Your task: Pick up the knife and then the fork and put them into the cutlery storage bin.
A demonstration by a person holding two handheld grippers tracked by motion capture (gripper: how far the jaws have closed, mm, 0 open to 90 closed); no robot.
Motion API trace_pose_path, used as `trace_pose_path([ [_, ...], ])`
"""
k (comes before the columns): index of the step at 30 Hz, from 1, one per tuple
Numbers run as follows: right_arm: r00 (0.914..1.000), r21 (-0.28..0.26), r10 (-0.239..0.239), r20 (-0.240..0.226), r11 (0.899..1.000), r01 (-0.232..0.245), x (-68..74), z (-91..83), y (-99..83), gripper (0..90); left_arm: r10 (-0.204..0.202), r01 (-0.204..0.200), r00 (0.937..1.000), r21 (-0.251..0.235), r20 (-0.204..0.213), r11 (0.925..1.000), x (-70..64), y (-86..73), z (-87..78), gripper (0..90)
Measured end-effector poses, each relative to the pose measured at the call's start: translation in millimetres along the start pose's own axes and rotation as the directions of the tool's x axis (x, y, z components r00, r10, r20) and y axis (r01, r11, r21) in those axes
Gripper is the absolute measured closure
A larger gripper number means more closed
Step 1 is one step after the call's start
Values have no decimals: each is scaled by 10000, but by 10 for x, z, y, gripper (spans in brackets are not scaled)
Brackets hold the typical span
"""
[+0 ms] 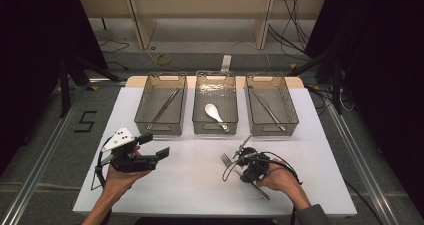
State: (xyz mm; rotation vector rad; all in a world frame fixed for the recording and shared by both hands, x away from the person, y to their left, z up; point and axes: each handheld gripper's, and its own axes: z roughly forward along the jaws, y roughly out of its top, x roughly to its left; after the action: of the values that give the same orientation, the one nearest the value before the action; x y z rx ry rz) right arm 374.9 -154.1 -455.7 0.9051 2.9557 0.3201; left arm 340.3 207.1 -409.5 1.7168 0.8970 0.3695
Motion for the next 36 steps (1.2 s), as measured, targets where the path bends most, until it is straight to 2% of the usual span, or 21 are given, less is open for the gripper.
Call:
trace_pose_path([
  [8,9999,28,-68,140,10000,68,17,5,5,791,10,-10,10000,19,-24,10000,-1,0,0,154],
  [20,9998,207,-201,84,9996,199,-2,8,22,844,21,-21,10000,12,-44,10000,6,-3,-3,154],
  [21,9995,76,-282,120,9996,281,-5,18,18,845,17,-17,10000,11,-44,10000,7,-2,-5,154],
  [26,9987,151,-494,148,9987,492,2,15,30,851,27,-27,10000,28,-51,10000,5,-2,-1,154],
  [28,9989,113,-472,13,9988,472,-18,8,21,852,29,-29,10000,18,-45,10000,4,-3,-2,154],
  [34,9980,-345,-542,323,9979,553,-29,-78,13,854,31,-31,10000,21,-54,10000,5,-2,-2,154],
  [36,9989,-662,-237,392,9975,263,-48,-134,-7,854,33,-33,10000,20,-59,10000,7,-2,-3,154],
])
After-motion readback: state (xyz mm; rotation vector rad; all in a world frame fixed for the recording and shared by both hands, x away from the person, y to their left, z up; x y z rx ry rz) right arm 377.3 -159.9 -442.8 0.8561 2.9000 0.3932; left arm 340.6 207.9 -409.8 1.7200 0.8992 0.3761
